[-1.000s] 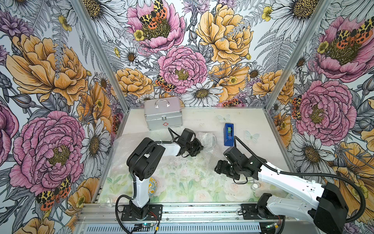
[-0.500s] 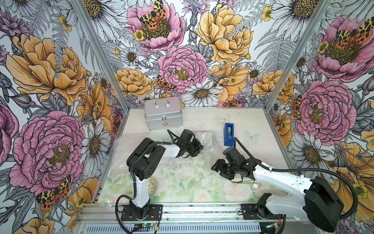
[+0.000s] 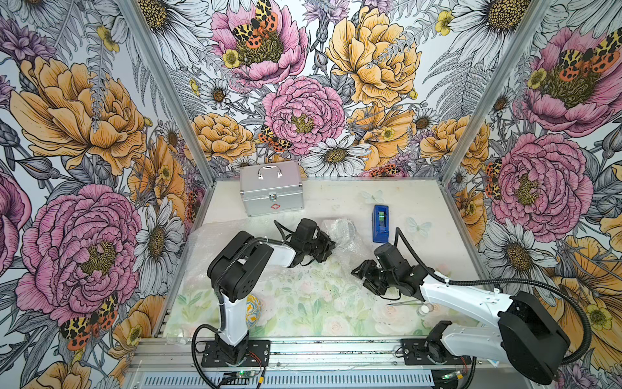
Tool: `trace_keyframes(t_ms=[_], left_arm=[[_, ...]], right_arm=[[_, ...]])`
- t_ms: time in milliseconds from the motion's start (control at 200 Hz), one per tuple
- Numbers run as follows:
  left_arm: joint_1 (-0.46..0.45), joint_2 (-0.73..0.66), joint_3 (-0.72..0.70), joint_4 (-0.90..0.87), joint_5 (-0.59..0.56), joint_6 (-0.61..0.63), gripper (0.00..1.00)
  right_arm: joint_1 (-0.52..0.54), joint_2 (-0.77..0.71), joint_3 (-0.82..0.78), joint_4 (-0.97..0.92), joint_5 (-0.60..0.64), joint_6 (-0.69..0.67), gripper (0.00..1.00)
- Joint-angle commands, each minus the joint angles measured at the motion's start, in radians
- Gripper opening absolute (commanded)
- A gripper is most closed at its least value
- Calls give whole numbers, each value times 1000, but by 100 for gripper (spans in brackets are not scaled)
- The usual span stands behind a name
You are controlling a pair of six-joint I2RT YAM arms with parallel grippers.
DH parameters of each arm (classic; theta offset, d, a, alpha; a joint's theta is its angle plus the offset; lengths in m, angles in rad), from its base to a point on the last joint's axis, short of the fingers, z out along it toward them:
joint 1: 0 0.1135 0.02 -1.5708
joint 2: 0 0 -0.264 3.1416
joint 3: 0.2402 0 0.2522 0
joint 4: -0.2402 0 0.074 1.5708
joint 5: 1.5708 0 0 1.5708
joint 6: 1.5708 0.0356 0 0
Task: Wrap bowls in bubble wrap
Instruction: Wrap the bowl in bubble wrap.
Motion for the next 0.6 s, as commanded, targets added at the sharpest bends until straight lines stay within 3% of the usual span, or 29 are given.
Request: trace_keyframes(t_ms=[0,45,110,200,390,595], left_arm=[[16,-47,1,99,-21,-20,0],[20,-48,1,88,-23,-12,0],[22,-50,4,64,-29,8,0],[21,-44,16,18,-27,46,0],[24,-38,50,-162,-39,166,0],[-27,-42,250,-668,-151,521,0]], right_arm=[[-7,-39,-4,58,26,27,47],[-8,-47,-9,55,26,27,38],[-7,-55,-8,54,19,19,16],[-7,-61,15,35,6,-23,0],[-7,-33,145,-5,-32,-164,0],[-11,68,353,-69,-35,-297,0]])
